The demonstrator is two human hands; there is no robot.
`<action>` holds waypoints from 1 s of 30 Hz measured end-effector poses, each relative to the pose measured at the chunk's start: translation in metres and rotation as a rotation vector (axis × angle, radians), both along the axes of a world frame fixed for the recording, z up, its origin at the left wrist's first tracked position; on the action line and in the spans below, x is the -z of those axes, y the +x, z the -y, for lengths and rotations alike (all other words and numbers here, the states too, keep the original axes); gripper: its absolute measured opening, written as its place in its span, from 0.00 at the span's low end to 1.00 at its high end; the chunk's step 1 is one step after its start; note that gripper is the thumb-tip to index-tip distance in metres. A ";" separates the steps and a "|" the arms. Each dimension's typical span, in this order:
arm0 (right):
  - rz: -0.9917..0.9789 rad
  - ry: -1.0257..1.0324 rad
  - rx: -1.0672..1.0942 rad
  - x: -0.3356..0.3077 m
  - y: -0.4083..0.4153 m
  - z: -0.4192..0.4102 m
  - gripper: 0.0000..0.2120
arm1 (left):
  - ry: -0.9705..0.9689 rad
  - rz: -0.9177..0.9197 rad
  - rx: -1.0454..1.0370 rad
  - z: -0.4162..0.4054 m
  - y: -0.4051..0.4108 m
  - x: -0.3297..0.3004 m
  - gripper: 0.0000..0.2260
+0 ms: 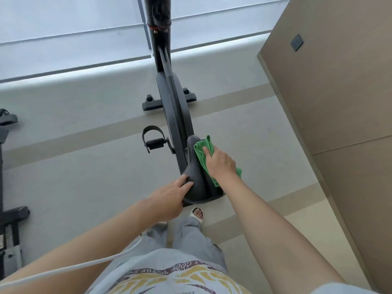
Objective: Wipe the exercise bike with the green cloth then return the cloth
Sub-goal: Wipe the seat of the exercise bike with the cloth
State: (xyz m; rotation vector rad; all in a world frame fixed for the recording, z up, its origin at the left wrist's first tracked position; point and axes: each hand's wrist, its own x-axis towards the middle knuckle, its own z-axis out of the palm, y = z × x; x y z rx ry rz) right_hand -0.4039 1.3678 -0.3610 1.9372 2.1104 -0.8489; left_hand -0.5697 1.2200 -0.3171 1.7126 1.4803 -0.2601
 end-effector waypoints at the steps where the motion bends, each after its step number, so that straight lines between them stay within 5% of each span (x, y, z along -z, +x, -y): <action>1: 0.010 0.013 -0.016 -0.001 0.000 0.002 0.30 | -0.014 -0.018 0.011 0.001 0.002 -0.002 0.34; 11: -0.020 0.295 -0.456 0.000 0.076 0.096 0.41 | -0.035 -0.049 -0.110 0.013 0.023 -0.016 0.38; 14: -0.055 0.313 -0.639 0.001 0.085 0.111 0.42 | -0.031 0.010 -0.310 0.022 0.016 -0.022 0.30; 19: -0.016 0.333 -0.802 -0.002 0.064 0.108 0.44 | -0.015 -0.137 -0.449 0.041 -0.003 -0.036 0.20; 25: 0.103 0.251 -1.009 -0.008 -0.011 0.104 0.33 | 0.034 -0.168 -0.549 0.047 -0.012 -0.054 0.17; 30: 0.274 0.159 -1.088 -0.018 -0.067 0.086 0.12 | 0.049 -0.141 -0.582 0.062 -0.015 -0.060 0.15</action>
